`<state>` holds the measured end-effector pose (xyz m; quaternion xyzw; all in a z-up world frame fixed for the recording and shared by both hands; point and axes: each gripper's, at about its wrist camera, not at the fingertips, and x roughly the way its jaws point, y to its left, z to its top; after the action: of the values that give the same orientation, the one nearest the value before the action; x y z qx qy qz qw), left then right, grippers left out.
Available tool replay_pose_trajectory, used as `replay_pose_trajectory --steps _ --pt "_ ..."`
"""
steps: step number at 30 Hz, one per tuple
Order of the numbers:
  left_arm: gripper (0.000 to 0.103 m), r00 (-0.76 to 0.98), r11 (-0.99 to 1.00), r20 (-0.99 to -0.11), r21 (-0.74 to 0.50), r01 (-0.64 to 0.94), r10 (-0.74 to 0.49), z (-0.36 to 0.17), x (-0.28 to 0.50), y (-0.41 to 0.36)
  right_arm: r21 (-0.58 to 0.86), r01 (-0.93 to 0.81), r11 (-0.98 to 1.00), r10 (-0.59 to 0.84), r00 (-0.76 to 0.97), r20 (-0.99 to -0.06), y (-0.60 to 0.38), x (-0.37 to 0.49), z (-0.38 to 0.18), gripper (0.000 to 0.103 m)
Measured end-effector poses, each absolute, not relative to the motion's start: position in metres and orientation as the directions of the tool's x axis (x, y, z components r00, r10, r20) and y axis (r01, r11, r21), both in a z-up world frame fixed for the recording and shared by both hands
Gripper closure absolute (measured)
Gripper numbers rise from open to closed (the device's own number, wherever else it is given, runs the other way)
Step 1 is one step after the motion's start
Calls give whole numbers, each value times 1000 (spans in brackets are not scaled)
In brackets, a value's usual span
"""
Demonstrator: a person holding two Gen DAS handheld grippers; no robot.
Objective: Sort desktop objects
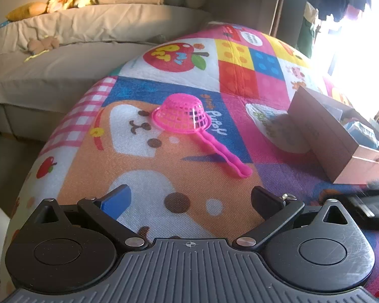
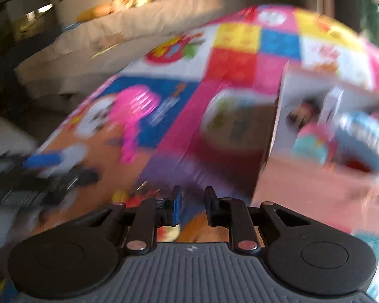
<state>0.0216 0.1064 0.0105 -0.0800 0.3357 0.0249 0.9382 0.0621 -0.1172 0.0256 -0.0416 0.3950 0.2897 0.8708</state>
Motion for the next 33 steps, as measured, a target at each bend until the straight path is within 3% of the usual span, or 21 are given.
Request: replay_pose_trajectory --steps 4,6,12,17,20,23,29,33 --pt "0 773 989 -634 -129 -67 -31 23 48 105 164 -594 787 518 492 -700 -140 26 29 80" --pt "0 774 990 -633 -125 -70 -25 32 68 103 138 -564 814 490 540 -685 -153 14 29 63" --pt "0 751 992 -653 11 -123 100 31 142 89 141 -521 842 485 617 -620 -173 -6 31 34" --pt "2 696 986 -708 5 -168 122 14 170 97 89 -520 849 463 654 -598 -176 -18 25 27" --pt "23 710 986 -688 50 -162 152 15 167 96 94 -536 839 479 646 -595 -175 -23 24 22" --pt "24 734 991 -672 5 -131 100 25 153 100 97 -559 823 502 638 -583 -171 -29 28 16" --pt "24 835 999 -548 -47 18 -41 75 76 95 64 -617 784 532 615 -582 -145 -39 33 13" --pt "23 892 996 -444 -18 90 -89 110 19 92 57 -639 767 542 598 -591 -118 -38 32 13"
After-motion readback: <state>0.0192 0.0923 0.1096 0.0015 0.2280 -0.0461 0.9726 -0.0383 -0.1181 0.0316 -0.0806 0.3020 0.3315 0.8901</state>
